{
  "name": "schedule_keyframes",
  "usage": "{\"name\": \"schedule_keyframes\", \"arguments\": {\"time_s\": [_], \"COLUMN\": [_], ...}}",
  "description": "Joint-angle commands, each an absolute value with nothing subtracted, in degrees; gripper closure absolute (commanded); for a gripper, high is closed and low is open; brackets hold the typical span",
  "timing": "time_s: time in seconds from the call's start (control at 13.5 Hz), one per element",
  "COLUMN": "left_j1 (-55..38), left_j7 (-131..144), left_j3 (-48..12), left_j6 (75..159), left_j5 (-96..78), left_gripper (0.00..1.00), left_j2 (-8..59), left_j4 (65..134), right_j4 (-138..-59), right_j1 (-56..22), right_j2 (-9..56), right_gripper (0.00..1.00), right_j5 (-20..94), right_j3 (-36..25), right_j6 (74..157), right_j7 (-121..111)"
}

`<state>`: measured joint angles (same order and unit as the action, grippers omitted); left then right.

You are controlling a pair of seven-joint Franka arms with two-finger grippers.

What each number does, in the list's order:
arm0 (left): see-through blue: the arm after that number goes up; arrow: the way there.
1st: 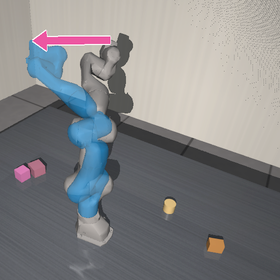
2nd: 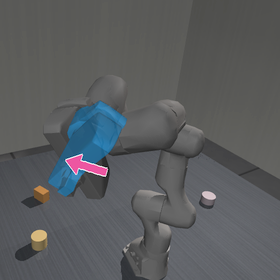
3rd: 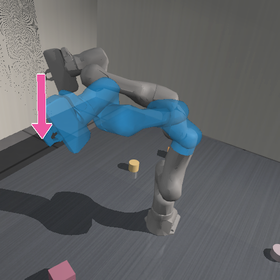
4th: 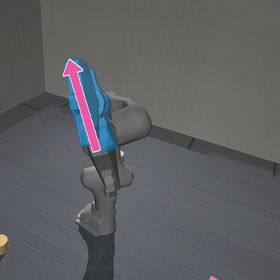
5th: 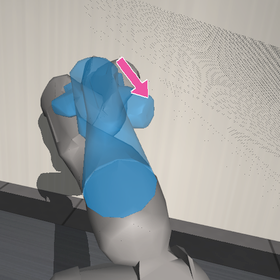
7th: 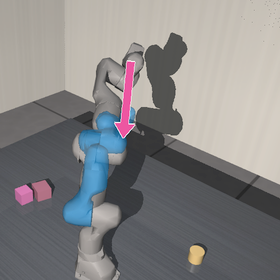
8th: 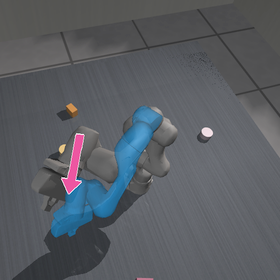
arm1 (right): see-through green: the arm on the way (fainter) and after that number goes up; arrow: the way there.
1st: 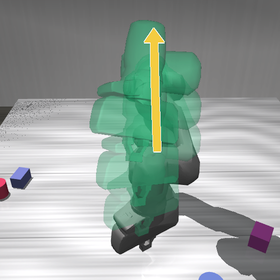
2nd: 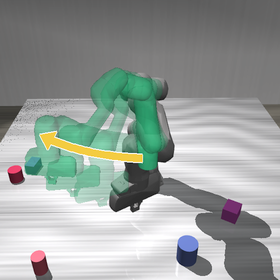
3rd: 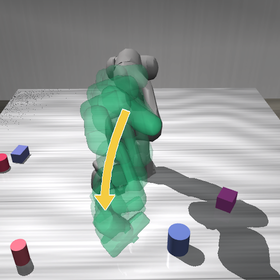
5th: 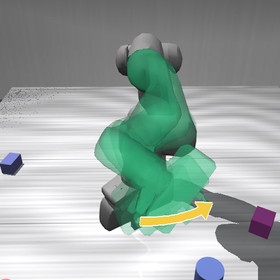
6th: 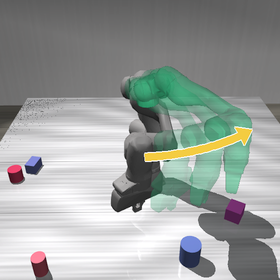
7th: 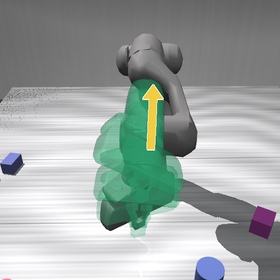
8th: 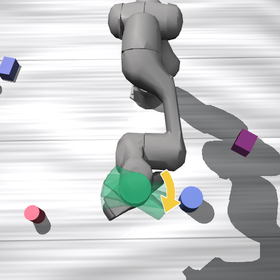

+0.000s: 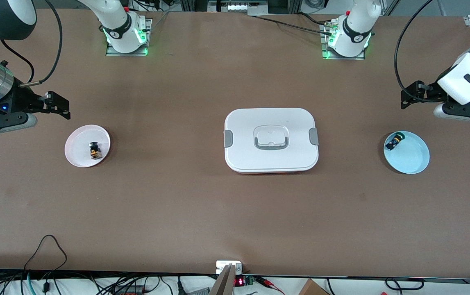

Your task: Transfer orange switch to right arm and place

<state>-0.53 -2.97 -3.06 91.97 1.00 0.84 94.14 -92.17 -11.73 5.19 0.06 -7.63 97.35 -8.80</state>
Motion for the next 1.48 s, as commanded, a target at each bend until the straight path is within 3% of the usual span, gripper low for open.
{"name": "schedule_keyframes", "arguments": {"time_s": [0.0,1.41], "left_j1": [-0.3,-0.4], "left_j7": [-2.6,-3.0], "left_j3": [-3.2,-3.2], "left_j6": [90.9,89.9], "left_j5": [0.5,0.6], "left_gripper": [0.00,0.00], "left_j2": [1.1,1.3], "left_j4": [93.0,92.9], "right_j4": [-90.8,-90.8], "right_j1": [-11.7,-11.8], "right_j2": [5.7,5.7], "right_gripper": [0.00,0.00], "right_j5": [0.1,0.2], "right_j3": [-7.7,-7.7], "right_j6": [96.9,96.8], "right_j7": [-7.9,-7.9]}}
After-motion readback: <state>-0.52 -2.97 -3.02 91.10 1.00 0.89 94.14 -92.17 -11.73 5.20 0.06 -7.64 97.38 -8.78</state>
